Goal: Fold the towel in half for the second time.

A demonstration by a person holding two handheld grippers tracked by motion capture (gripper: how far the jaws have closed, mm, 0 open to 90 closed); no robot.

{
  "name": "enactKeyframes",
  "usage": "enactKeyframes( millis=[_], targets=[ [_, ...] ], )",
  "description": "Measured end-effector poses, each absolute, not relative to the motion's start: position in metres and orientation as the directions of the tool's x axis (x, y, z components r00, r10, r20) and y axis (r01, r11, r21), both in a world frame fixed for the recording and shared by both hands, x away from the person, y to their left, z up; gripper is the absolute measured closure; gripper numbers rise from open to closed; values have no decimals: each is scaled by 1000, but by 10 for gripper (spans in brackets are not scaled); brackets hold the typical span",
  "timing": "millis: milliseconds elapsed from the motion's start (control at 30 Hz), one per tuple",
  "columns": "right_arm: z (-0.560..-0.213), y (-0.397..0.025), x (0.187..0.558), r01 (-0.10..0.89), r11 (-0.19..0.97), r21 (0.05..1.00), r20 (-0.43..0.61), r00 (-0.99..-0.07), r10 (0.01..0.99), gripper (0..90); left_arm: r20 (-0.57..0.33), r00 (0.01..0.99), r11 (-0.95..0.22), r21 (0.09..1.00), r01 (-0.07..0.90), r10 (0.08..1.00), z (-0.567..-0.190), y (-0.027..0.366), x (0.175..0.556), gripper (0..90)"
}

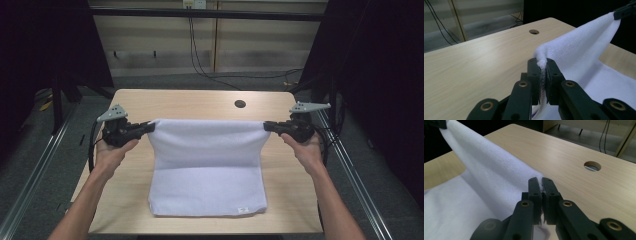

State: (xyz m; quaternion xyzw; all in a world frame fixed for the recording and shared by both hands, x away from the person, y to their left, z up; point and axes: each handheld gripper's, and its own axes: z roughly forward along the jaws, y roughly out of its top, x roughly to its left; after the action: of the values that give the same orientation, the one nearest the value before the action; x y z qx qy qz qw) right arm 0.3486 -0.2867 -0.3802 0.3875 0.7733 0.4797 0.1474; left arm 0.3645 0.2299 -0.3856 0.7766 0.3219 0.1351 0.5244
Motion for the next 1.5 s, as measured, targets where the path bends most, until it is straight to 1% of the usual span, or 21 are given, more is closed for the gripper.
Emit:
enactKeyframes(
  millis=[33,67,200,367,433,500,567,667,733,800,867,933,1033,1133,1167,1233,1300,1333,1400,1467,1500],
  targets=[
    [-380,-287,343,452,242,858,142,-663,735,867,-123,766,-247,904,348,631,-386,231,357,842],
    [-378,-287,328,432,254,865,129,-682,720,867,-115,773,-262,901,345,624,-387,231,348,842],
    [-379,-286,304,414,269,870,122,-708,696,867,-112,790,-269,904,333,603,-389,234,328,840],
    [-395,-285,269,416,300,858,127,-738,663,866,-109,818,-292,900,322,565,-403,236,297,838],
    [-406,-286,257,436,304,847,144,-738,659,865,-139,824,-281,898,339,549,-411,236,286,838],
    [-417,-286,246,455,305,837,162,-737,656,865,-142,828,-282,898,339,543,-415,236,280,838],
    [-430,-286,236,478,307,823,181,-733,655,864,-176,834,-302,876,375,524,-433,237,263,835],
    [-447,-284,227,495,357,792,171,-742,649,858,-177,840,-363,842,399,513,-451,240,253,829],
    [-457,-284,224,523,336,784,220,-739,637,856,-210,823,-361,821,441,528,-463,243,250,827],
    [-463,-281,221,532,367,763,212,-743,635,846,-196,830,-401,802,442,522,-468,244,246,819],
    [-466,-281,217,543,366,756,233,-745,625,817,-207,829,-398,800,449,520,-471,247,244,804],
    [-469,-281,212,544,388,744,224,-750,622,796,-209,822,-395,797,458,531,-472,249,241,774],
    [-472,-280,201,545,421,725,218,-761,610,757,-194,833,-419,791,445,518,-473,250,233,765],
    [-475,-280,190,556,445,702,215,-761,611,722,-206,856,-442,785,434,474,-471,252,224,725],
    [-475,-281,188,557,448,699,221,-765,605,706,-231,856,-434,783,446,463,-470,254,221,695],
    [-475,-280,184,558,449,698,221,-764,606,671,-246,844,-393,799,454,476,-467,259,220,678],
    [-474,-281,184,556,435,709,231,-765,602,669,-245,840,-387,801,456,483,-467,261,221,647],
    [-471,-284,185,552,385,740,243,-752,612,615,-246,815,-359,804,473,524,-467,265,227,615],
    [-467,-289,188,554,325,766,249,-723,644,606,-243,784,-336,802,493,571,-468,268,236,569],
    [-464,-295,193,552,265,790,249,-685,685,565,-245,730,-306,790,532,639,-471,271,251,533],
    [-464,-295,193,552,265,790,249,-685,685,565,-245,730,-306,790,532,639,-471,271,251,493]
  ],
)
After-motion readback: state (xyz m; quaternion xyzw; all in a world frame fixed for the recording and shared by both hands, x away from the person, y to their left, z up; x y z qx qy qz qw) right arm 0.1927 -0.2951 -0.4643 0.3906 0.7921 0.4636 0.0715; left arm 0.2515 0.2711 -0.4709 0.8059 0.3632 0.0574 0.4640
